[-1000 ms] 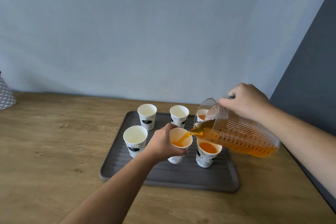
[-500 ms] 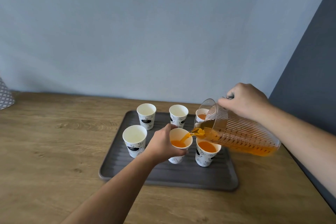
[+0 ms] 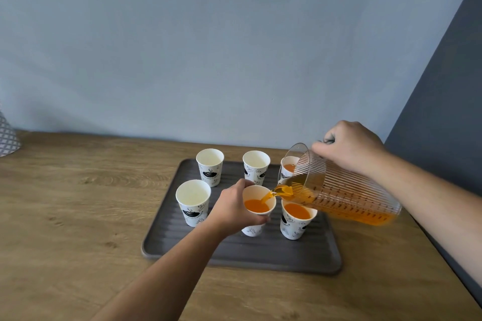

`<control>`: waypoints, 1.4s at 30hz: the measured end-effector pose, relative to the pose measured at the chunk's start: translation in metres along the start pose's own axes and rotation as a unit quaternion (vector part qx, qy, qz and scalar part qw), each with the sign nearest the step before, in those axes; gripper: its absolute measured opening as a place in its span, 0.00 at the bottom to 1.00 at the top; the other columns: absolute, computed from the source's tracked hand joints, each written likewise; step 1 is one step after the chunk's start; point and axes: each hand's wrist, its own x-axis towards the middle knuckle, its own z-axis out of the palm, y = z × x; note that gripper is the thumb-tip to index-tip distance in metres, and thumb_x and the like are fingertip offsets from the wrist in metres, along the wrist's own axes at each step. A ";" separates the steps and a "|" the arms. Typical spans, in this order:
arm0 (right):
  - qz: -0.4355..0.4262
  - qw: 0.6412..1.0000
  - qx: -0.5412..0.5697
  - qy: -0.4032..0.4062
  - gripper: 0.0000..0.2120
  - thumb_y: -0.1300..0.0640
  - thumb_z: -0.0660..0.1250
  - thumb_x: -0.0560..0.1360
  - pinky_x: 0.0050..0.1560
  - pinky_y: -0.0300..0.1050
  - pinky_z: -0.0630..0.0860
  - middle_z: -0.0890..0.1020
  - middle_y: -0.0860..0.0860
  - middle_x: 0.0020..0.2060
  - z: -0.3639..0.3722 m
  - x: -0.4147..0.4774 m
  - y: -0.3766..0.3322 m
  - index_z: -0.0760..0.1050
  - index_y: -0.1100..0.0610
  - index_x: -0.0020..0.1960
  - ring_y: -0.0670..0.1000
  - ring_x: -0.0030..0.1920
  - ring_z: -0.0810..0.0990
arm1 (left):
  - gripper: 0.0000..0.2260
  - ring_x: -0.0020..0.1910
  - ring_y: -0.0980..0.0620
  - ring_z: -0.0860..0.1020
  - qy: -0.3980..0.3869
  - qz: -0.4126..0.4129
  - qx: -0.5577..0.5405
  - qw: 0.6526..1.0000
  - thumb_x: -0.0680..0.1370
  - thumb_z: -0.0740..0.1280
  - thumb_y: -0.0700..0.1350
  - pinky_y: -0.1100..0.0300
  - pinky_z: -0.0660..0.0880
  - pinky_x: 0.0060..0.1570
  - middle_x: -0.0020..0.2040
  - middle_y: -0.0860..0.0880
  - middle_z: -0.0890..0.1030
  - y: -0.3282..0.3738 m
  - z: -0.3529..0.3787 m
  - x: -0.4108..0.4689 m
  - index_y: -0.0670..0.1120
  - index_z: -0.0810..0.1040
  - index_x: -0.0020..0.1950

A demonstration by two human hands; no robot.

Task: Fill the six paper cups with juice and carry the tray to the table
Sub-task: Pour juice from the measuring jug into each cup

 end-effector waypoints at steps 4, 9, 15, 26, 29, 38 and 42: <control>0.000 1.000 -0.001 -0.002 0.23 0.50 0.66 0.70 0.31 0.42 0.60 0.62 0.49 0.19 0.001 0.001 0.000 0.61 0.54 0.22 0.50 0.24 0.62 | 0.36 0.57 0.54 0.74 -0.004 -0.002 -0.002 1.000 0.61 0.79 0.54 0.63 0.73 0.51 0.61 0.52 0.76 0.000 0.000 0.000 0.51 0.68 0.65; 0.002 1.000 0.014 0.001 0.22 0.50 0.66 0.69 0.31 0.42 0.60 0.62 0.48 0.19 0.001 0.001 0.001 0.61 0.54 0.22 0.50 0.24 0.62 | 0.36 0.56 0.55 0.74 0.001 0.000 -0.004 1.000 0.61 0.80 0.54 0.64 0.72 0.50 0.60 0.53 0.76 0.001 -0.001 -0.002 0.51 0.68 0.65; 0.026 0.998 0.048 0.011 0.23 0.51 0.67 0.68 0.31 0.44 0.61 0.62 0.49 0.19 0.004 0.002 0.007 0.60 0.54 0.21 0.51 0.24 0.63 | 0.35 0.56 0.55 0.75 0.016 -0.002 -0.025 1.000 0.61 0.80 0.54 0.64 0.74 0.51 0.58 0.54 0.77 0.001 -0.003 -0.001 0.52 0.70 0.63; 0.076 0.985 0.147 0.048 0.19 0.53 0.65 0.70 0.31 0.43 0.60 0.60 0.47 0.14 0.004 0.001 0.026 0.63 0.57 0.23 0.51 0.23 0.62 | 0.35 0.54 0.56 0.75 0.016 -0.018 -0.041 0.999 0.61 0.80 0.54 0.65 0.73 0.49 0.56 0.56 0.76 -0.001 -0.002 -0.001 0.51 0.70 0.64; 0.109 0.974 0.181 0.080 0.19 0.55 0.65 0.69 0.32 0.43 0.59 0.60 0.48 0.17 0.001 0.001 0.033 0.63 0.57 0.22 0.52 0.23 0.61 | 0.35 0.53 0.56 0.75 0.020 -0.025 -0.033 0.999 0.61 0.80 0.53 0.66 0.71 0.47 0.54 0.56 0.76 -0.004 0.001 0.000 0.50 0.70 0.64; 0.129 0.961 0.222 0.099 0.19 0.54 0.65 0.68 0.33 0.43 0.61 0.61 0.47 0.13 0.002 0.002 0.048 0.65 0.58 0.22 0.51 0.22 0.62 | 0.35 0.55 0.56 0.74 0.025 -0.038 -0.021 0.999 0.60 0.80 0.52 0.65 0.70 0.49 0.58 0.54 0.76 -0.020 0.011 0.002 0.51 0.69 0.64; 0.139 0.960 0.221 0.104 0.18 0.54 0.65 0.68 0.32 0.43 0.60 0.60 0.47 0.14 0.003 0.003 0.051 0.66 0.58 0.22 0.51 0.22 0.62 | 0.42 0.60 0.55 0.72 -0.005 -0.026 -0.010 1.000 0.60 0.80 0.53 0.62 0.70 0.56 0.62 0.55 0.73 -0.020 0.008 0.005 0.51 0.64 0.69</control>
